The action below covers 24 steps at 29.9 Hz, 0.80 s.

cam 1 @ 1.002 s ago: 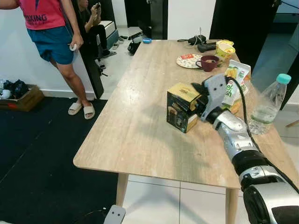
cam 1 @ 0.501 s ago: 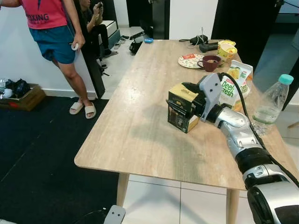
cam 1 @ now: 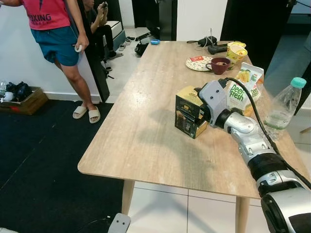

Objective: Restocking fridge

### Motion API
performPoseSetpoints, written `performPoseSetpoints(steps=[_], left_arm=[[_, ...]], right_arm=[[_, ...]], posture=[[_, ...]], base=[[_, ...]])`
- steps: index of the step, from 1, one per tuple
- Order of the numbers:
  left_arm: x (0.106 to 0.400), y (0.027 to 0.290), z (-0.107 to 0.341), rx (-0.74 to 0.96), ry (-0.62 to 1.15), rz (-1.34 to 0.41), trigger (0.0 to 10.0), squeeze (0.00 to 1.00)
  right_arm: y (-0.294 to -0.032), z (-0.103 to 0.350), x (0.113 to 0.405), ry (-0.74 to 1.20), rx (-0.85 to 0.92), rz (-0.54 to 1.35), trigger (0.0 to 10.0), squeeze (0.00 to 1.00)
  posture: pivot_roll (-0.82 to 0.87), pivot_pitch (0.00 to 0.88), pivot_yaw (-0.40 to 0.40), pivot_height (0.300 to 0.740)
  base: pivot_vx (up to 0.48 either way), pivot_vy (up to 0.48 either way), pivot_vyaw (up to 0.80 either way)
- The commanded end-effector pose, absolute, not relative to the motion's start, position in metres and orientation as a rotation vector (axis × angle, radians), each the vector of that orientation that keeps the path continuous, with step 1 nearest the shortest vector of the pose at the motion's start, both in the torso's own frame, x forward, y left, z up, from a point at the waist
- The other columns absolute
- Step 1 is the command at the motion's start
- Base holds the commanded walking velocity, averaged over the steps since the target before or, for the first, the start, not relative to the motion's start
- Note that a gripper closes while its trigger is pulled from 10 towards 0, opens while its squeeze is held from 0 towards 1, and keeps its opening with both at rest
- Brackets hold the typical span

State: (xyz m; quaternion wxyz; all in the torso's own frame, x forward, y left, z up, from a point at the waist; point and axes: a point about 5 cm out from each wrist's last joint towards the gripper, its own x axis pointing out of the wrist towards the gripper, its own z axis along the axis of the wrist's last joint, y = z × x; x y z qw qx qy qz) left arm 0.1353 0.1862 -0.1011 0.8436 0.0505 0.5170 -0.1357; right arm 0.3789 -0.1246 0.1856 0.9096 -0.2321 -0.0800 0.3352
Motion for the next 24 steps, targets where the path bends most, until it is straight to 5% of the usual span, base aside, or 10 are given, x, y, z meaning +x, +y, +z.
performPoseSetpoints(steps=[1, 24], left_arm=[[0.132, 0.187, -0.102, 0.117, 1.103, -0.292, 10.0, 0.0], [0.132, 0.187, -0.102, 0.109, 1.102, -0.285, 10.0, 0.0]], right_arm=[[-0.124, 0.183, 0.379, -0.146, -0.537, 0.701, 10.0, 0.0], [-0.118, 0.171, 0.371, -0.1, -0.697, 0.773, 9.5, 0.0]], posture=[[0.05, 0.0, -0.01, 0.74], [0.05, 0.0, -0.005, 0.74]], base=[[0.0, 0.0, 0.0], [0.0, 0.0, 0.0]])
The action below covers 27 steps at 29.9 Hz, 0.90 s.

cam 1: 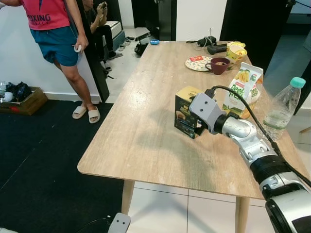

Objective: Restocking fridge

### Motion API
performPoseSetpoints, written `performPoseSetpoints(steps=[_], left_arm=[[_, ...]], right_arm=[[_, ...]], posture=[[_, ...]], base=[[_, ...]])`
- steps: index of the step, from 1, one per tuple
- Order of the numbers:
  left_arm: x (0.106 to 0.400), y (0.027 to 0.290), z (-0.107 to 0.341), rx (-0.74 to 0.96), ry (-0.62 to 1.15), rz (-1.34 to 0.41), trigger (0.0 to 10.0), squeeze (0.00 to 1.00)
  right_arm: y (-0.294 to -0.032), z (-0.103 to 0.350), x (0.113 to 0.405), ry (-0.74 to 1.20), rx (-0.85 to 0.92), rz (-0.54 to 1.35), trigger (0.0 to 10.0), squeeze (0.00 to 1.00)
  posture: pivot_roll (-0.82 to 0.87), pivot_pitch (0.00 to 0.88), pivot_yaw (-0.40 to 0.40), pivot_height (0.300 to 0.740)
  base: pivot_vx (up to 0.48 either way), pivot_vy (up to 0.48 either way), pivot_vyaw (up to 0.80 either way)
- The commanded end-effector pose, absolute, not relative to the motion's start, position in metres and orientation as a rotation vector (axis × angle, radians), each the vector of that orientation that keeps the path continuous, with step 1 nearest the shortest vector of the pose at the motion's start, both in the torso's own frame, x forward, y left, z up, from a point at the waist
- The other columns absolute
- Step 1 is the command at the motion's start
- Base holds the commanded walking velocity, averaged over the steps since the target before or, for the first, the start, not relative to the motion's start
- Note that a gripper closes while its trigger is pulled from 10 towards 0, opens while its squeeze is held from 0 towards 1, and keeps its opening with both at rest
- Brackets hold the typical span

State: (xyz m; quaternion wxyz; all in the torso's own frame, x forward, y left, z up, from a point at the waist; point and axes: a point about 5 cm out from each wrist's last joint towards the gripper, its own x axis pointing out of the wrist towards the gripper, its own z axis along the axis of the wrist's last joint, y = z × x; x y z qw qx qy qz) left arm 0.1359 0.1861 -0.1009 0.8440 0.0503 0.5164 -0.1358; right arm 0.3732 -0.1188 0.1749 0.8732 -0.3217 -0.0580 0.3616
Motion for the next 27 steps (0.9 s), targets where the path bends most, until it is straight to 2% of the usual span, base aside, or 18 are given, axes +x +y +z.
performPoseSetpoints(steps=[1, 5, 8, 10, 11, 14, 15, 16, 18, 20, 21, 22, 23, 24, 25, 26, 27], left_arm=[[0.1325, 0.1877, -0.102, 0.109, 1.102, -0.284, 10.0, 0.0], [0.1326, 0.1878, -0.102, 0.111, 1.102, -0.285, 10.0, 0.0], [0.1326, 0.1878, -0.102, 0.112, 1.102, -0.285, 10.0, 0.0], [0.1326, 0.1877, -0.102, 0.112, 1.103, -0.285, 10.0, 0.0], [0.1325, 0.1877, -0.102, 0.113, 1.103, -0.285, 10.0, 0.0], [0.1325, 0.1877, -0.102, 0.113, 1.103, -0.284, 10.0, 0.0], [0.1325, 0.1876, -0.102, 0.113, 1.103, -0.284, 10.0, 0.0], [0.1325, 0.1876, -0.102, 0.113, 1.103, -0.284, 10.0, 0.0], [0.1326, 0.1876, -0.102, 0.113, 1.103, -0.284, 10.0, 0.0], [0.1326, 0.1876, -0.102, 0.113, 1.103, -0.284, 10.0, 0.0], [0.1326, 0.1876, -0.102, 0.113, 1.103, -0.284, 10.0, 0.0], [0.1327, 0.1877, -0.102, 0.114, 1.103, -0.284, 10.0, 0.0], [0.1327, 0.1877, -0.102, 0.114, 1.103, -0.284, 10.0, 0.0], [0.1326, 0.1878, -0.102, 0.114, 1.104, -0.284, 10.0, 0.0], [0.1326, 0.1878, -0.102, 0.114, 1.104, -0.284, 10.0, 0.0], [0.1325, 0.1878, -0.102, 0.113, 1.104, -0.284, 10.0, 0.0], [0.1326, 0.1878, -0.102, 0.114, 1.104, -0.284, 10.0, 0.0]], right_arm=[[-0.1187, 0.1705, 0.3709, -0.093, -0.719, 0.778, 9.5, 0.0], [-0.1194, 0.1707, 0.3703, -0.087, -0.727, 0.786, 9.5, 0.0], [-0.1206, 0.1706, 0.37, -0.082, -0.733, 0.789, 9.0, 0.0], [-0.1213, 0.1703, 0.37, -0.079, -0.739, 0.789, 9.0, 0.0], [-0.1221, 0.1698, 0.3694, -0.075, -0.748, 0.793, 8.0, 0.0], [-0.1218, 0.1698, 0.3684, -0.074, -0.757, 0.801, 7.5, 0.0], [-0.1217, 0.1699, 0.368, -0.074, -0.76, 0.805, 6.8, 0.0], [-0.1217, 0.1699, 0.368, -0.074, -0.76, 0.805, 6.8, 0.0], [-0.122, 0.1718, 0.367, -0.076, -0.768, 0.816, 4.9, 0.0], [-0.1222, 0.1727, 0.3666, -0.079, -0.773, 0.822, 4.5, 0.0], [-0.1222, 0.1732, 0.3663, -0.08, -0.774, 0.826, 3.9, 0.0], [-0.1222, 0.1737, 0.3661, -0.081, -0.775, 0.829, 2.4, 0.0], [-0.1222, 0.1737, 0.3661, -0.081, -0.775, 0.829, 2.4, 0.0], [-0.1221, 0.1738, 0.3658, -0.082, -0.777, 0.832, 1.3, 0.0], [-0.1221, 0.1738, 0.3658, -0.082, -0.777, 0.832, 1.3, 0.0], [-0.1219, 0.1739, 0.3656, -0.082, -0.779, 0.834, 0.0, 0.0], [-0.1213, 0.1744, 0.365, -0.085, -0.782, 0.836, 1.1, 0.0]], posture=[[0.05, 0.0, -0.005, 0.74], [0.05, 0.0, -0.005, 0.74], [0.05, 0.0, -0.004, 0.74], [0.05, 0.0, -0.004, 0.74], [0.05, 0.0, -0.004, 0.74], [0.05, 0.0, -0.004, 0.74], [0.05, 0.0, -0.004, 0.74], [0.05, 0.0, -0.004, 0.74], [0.05, 0.0, -0.004, 0.74], [0.05, 0.0, -0.004, 0.74], [0.05, 0.0, -0.004, 0.74], [0.05, 0.0, -0.004, 0.74], [0.05, 0.0, -0.004, 0.74], [0.04, 0.0, -0.003, 0.74], [0.04, 0.0, -0.003, 0.74], [0.04, 0.0, -0.003, 0.74], [0.05, 0.0, -0.003, 0.74]], base=[[0.0, 0.0, 0.0], [0.0, 0.0, 0.0], [0.0, 0.0, 0.0], [0.0, 0.0, 0.0], [0.0, 0.0, 0.0], [0.0, 0.0, 0.0], [0.0, 0.0, 0.0], [0.0, 0.0, 0.0], [0.0, 0.0, 0.0], [0.0, 0.0, 0.0], [0.0, 0.0, 0.0], [0.0, 0.0, 0.0], [0.0, 0.0, 0.0], [0.0, 0.0, 0.0], [0.0, 0.0, 0.0], [0.0, 0.0, 0.0], [0.0, 0.0, 0.0]])
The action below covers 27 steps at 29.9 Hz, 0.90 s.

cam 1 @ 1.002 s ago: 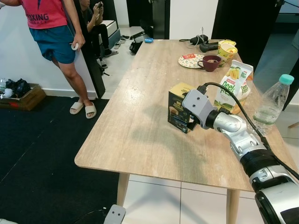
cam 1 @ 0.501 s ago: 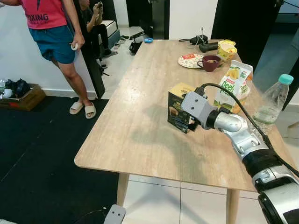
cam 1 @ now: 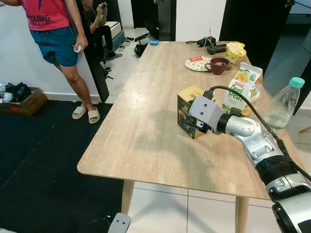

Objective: Restocking fridge

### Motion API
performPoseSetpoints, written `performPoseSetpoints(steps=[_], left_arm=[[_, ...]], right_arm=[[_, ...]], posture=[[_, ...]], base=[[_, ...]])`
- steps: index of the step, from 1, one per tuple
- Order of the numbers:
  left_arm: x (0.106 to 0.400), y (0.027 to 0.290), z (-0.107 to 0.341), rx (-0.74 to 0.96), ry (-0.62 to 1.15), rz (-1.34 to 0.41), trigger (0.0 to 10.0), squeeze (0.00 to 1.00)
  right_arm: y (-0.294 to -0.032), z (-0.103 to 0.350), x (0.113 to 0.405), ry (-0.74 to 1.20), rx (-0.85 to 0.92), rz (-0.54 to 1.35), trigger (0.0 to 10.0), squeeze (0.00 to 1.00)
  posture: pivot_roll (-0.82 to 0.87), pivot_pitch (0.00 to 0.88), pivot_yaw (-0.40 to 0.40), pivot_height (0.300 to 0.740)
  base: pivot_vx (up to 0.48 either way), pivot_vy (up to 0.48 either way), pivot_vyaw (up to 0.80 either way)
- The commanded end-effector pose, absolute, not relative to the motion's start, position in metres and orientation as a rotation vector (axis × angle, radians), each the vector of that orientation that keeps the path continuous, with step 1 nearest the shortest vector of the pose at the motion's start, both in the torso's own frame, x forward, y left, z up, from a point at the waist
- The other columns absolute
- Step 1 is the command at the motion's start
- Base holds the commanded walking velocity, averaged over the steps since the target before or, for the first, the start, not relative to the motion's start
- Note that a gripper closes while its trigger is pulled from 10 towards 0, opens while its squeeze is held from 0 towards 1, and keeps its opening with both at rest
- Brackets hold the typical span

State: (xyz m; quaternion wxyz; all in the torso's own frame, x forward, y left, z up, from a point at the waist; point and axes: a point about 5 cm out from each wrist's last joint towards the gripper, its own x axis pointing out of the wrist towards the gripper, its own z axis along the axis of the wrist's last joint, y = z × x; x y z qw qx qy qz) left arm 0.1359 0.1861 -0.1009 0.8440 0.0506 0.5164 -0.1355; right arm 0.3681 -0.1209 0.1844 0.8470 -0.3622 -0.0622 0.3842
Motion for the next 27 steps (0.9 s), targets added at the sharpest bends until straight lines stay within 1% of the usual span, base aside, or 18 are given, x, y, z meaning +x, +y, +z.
performPoseSetpoints(steps=[1, 2, 3, 4, 5, 6, 7, 10, 11, 17, 22, 27], left_arm=[[0.133, 0.188, -0.102, 0.114, 1.104, -0.284, 10.0, 0.0], [0.133, 0.188, -0.102, 0.114, 1.103, -0.284, 10.0, 0.0], [0.133, 0.188, -0.102, 0.113, 1.103, -0.284, 10.0, 0.0], [0.133, 0.188, -0.102, 0.113, 1.103, -0.284, 10.0, 0.0], [0.133, 0.188, -0.102, 0.113, 1.103, -0.284, 10.0, 0.0], [0.133, 0.188, -0.102, 0.113, 1.103, -0.284, 10.0, 0.0], [0.133, 0.187, -0.102, 0.114, 1.103, -0.285, 10.0, 0.0], [0.132, 0.187, -0.102, 0.114, 1.103, -0.285, 10.0, 0.0], [0.132, 0.187, -0.102, 0.114, 1.103, -0.285, 10.0, 0.0], [0.132, 0.187, -0.102, 0.119, 1.105, -0.289, 10.0, 0.0], [0.132, 0.188, -0.102, 0.121, 1.105, -0.29, 10.0, 0.0], [0.132, 0.188, -0.102, 0.119, 1.104, -0.288, 10.0, 0.0]], right_arm=[[-0.121, 0.174, 0.365, -0.085, -0.782, 0.836, 1.1, 0.0], [-0.121, 0.175, 0.365, -0.086, -0.782, 0.836, 1.1, 0.0], [-0.121, 0.175, 0.364, -0.086, -0.783, 0.836, 1.9, 0.0], [-0.121, 0.175, 0.364, -0.086, -0.783, 0.836, 1.9, 0.0], [-0.121, 0.175, 0.364, -0.086, -0.784, 0.836, 2.2, 0.0], [-0.121, 0.176, 0.364, -0.088, -0.784, 0.835, 3.3, 0.0], [-0.121, 0.177, 0.364, -0.091, -0.784, 0.835, 4.2, 0.0], [-0.121, 0.178, 0.364, -0.095, -0.783, 0.835, 4.2, 0.0], [-0.121, 0.179, 0.364, -0.099, -0.78, 0.833, 10.0, 0.0], [-0.121, 0.202, 0.361, -0.21, -0.539, 0.86, 10.0, 0.0], [-0.121, 0.209, 0.358, -0.245, -0.459, 0.876, 10.0, 0.0], [-0.118, 0.22, 0.349, -0.318, -0.333, 0.942, 10.0, 0.0]], posture=[[0.05, 0.0, -0.003, 0.74], [0.05, 0.0, -0.003, 0.74], [0.05, 0.0, -0.003, 0.74], [0.05, 0.0, -0.003, 0.74], [0.05, 0.0, -0.003, 0.74], [0.05, 0.0, -0.005, 0.74], [0.05, 0.0, -0.005, 0.74], [0.05, 0.0, -0.005, 0.74], [0.05, 0.0, -0.006, 0.74], [0.05, 0.0, -0.006, 0.74], [0.05, 0.0, -0.006, 0.74], [0.04, 0.0, -0.001, 0.74]], base=[[0.0, 0.0, 0.0], [0.0, 0.0, 0.0], [0.0, 0.0, 0.0], [0.0, 0.0, 0.0], [0.0, 0.0, 0.0], [0.0, 0.0, 0.0], [0.0, 0.0, 0.0], [0.0, 0.0, 0.0], [0.0, 0.0, 0.0], [0.0, 0.0, 0.0], [0.0, 0.0, 0.0], [0.0, 0.0, 0.0]])
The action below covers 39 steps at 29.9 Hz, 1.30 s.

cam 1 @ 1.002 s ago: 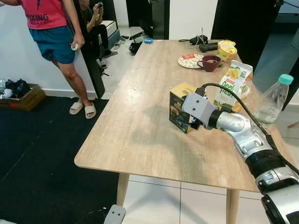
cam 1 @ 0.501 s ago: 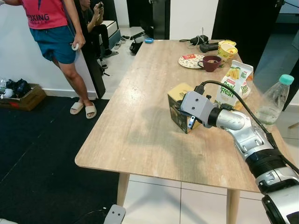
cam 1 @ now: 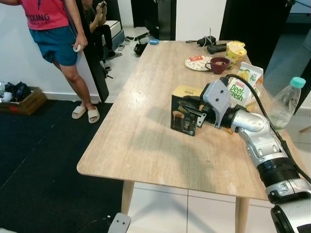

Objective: Restocking fridge

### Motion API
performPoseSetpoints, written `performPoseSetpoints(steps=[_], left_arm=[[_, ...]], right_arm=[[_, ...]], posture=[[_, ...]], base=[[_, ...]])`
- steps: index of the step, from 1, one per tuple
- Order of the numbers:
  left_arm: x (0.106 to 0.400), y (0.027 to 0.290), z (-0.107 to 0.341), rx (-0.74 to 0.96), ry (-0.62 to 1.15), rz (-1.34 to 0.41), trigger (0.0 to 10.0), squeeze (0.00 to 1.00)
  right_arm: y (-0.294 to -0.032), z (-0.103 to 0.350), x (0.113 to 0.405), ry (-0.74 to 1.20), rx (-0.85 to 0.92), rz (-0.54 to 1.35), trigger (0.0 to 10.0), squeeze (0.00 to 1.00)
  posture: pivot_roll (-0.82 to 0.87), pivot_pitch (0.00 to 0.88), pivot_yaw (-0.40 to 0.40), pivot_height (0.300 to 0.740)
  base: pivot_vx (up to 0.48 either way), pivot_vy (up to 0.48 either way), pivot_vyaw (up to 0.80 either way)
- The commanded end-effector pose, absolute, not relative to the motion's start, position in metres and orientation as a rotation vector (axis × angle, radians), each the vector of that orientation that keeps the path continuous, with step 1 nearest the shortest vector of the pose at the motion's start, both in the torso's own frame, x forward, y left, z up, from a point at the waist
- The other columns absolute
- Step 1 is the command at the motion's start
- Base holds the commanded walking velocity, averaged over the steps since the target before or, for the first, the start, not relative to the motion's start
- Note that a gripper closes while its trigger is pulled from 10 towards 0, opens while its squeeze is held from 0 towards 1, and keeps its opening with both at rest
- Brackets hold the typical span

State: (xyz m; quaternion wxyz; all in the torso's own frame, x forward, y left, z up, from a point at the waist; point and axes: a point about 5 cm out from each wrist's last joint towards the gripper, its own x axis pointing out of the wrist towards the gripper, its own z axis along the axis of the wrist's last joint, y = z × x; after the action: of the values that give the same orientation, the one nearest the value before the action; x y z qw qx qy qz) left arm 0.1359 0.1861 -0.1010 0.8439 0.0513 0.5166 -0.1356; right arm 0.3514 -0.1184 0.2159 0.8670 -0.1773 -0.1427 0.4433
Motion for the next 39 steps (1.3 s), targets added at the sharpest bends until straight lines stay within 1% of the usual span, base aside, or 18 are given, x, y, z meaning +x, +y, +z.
performPoseSetpoints(steps=[1, 7, 8, 10, 11, 14, 18, 22, 23, 24, 27, 28, 29, 31, 33, 35, 37, 39], left_arm=[[0.132, 0.188, -0.102, 0.119, 1.104, -0.288, 10.0, 0.0], [0.133, 0.188, -0.102, 0.118, 1.104, -0.287, 10.0, 0.0], [0.133, 0.188, -0.102, 0.119, 1.104, -0.288, 10.0, 0.0], [0.133, 0.188, -0.102, 0.119, 1.104, -0.288, 10.0, 0.0], [0.133, 0.188, -0.102, 0.12, 1.104, -0.288, 10.0, 0.0], [0.132, 0.188, -0.102, 0.115, 1.103, -0.284, 10.0, 0.0], [0.132, 0.187, -0.102, 0.114, 1.104, -0.283, 10.0, 0.0], [0.132, 0.187, -0.102, 0.114, 1.106, -0.283, 10.0, 0.0], [0.131, 0.187, -0.103, 0.115, 1.106, -0.283, 10.0, 0.0], [0.131, 0.187, -0.103, 0.116, 1.106, -0.283, 10.0, 0.0], [0.131, 0.187, -0.103, 0.116, 1.106, -0.283, 10.0, 0.0], [0.131, 0.187, -0.103, 0.116, 1.106, -0.283, 10.0, 0.0], [0.131, 0.187, -0.103, 0.116, 1.106, -0.282, 10.0, 0.0], [0.131, 0.187, -0.103, 0.115, 1.106, -0.282, 10.0, 0.0], [0.131, 0.187, -0.103, 0.114, 1.106, -0.281, 10.0, 0.0], [0.131, 0.187, -0.103, 0.114, 1.106, -0.281, 10.0, 0.0], [0.131, 0.187, -0.103, 0.114, 1.107, -0.281, 10.0, 0.0], [0.131, 0.187, -0.103, 0.114, 1.107, -0.281, 10.0, 0.0]], right_arm=[[-0.118, 0.22, 0.349, -0.318, -0.333, 0.942, 10.0, 0.0], [-0.119, 0.222, 0.361, -0.29, -0.266, 0.811, 10.0, 0.0], [-0.12, 0.219, 0.367, -0.261, -0.25, 0.745, 10.0, 0.0], [-0.12, 0.219, 0.367, -0.261, -0.25, 0.745, 10.0, 0.0], [-0.12, 0.214, 0.372, -0.226, -0.246, 0.678, 10.0, 1.0], [-0.123, 0.204, 0.383, -0.158, -0.213, 0.529, 10.0, 1.0], [-0.127, 0.205, 0.386, -0.143, -0.215, 0.485, 10.0, 1.0], [-0.136, 0.199, 0.391, -0.077, -0.281, 0.397, 10.0, 1.0], [-0.143, 0.192, 0.393, -0.026, -0.339, 0.34, 10.0, 1.0], [-0.151, 0.186, 0.395, 0.019, -0.345, 0.287, 10.0, 0.98], [-0.151, 0.186, 0.395, 0.019, -0.345, 0.287, 10.0, 0.98], [-0.157, 0.182, 0.396, 0.05, -0.352, 0.256, 10.0, 0.39], [-0.162, 0.179, 0.396, 0.074, -0.343, 0.243, 10.0, 0.0], [-0.165, 0.178, 0.396, 0.088, -0.335, 0.238, 10.0, 0.0], [-0.17, 0.171, 0.394, 0.14, -0.328, 0.304, 10.0, 0.0], [-0.17, 0.171, 0.394, 0.14, -0.328, 0.304, 10.0, 0.0], [-0.176, 0.165, 0.39, 0.189, -0.295, 0.379, 10.0, 0.0], [-0.176, 0.165, 0.39, 0.189, -0.295, 0.379, 10.0, 0.0]], posture=[[0.04, 0.0, -0.001, 0.74], [0.04, 0.0, 0.001, 0.74], [0.04, 0.0, 0.001, 0.74], [0.04, 0.0, 0.001, 0.74], [0.04, 0.0, -0.002, 0.74], [0.04, 0.0, -0.004, 0.74], [0.04, 0.0, -0.004, 0.74], [0.04, 0.0, -0.005, 0.74], [0.04, 0.0, -0.007, 0.74], [0.05, 0.0, -0.008, 0.74], [0.05, 0.0, -0.008, 0.74], [0.05, 0.0, -0.008, 0.74], [0.05, 0.0, -0.008, 0.74], [0.05, 0.0, -0.008, 0.74], [0.05, 0.0, -0.009, 0.74], [0.05, 0.0, -0.009, 0.74], [0.05, 0.0, -0.008, 0.74], [0.05, 0.0, -0.008, 0.74]], base=[[0.0, 0.0, 0.0], [0.0, 0.0, 0.0], [0.0, 0.0, 0.0], [0.0, 0.0, 0.0], [0.0, 0.0, 0.0], [0.0, 0.0, 0.0], [0.0, 0.0, 0.0], [0.0, 0.0, 0.0], [0.0, 0.0, 0.0], [0.0, 0.0, 0.0], [0.0, 0.0, 0.0], [0.0, 0.0, 0.0], [0.0, 0.0, 0.0], [0.0, 0.0, 0.0], [0.0, 0.0, 0.0], [0.0, 0.0, 0.0], [0.0, 0.0, 0.0], [0.0, 0.0, 0.0]])
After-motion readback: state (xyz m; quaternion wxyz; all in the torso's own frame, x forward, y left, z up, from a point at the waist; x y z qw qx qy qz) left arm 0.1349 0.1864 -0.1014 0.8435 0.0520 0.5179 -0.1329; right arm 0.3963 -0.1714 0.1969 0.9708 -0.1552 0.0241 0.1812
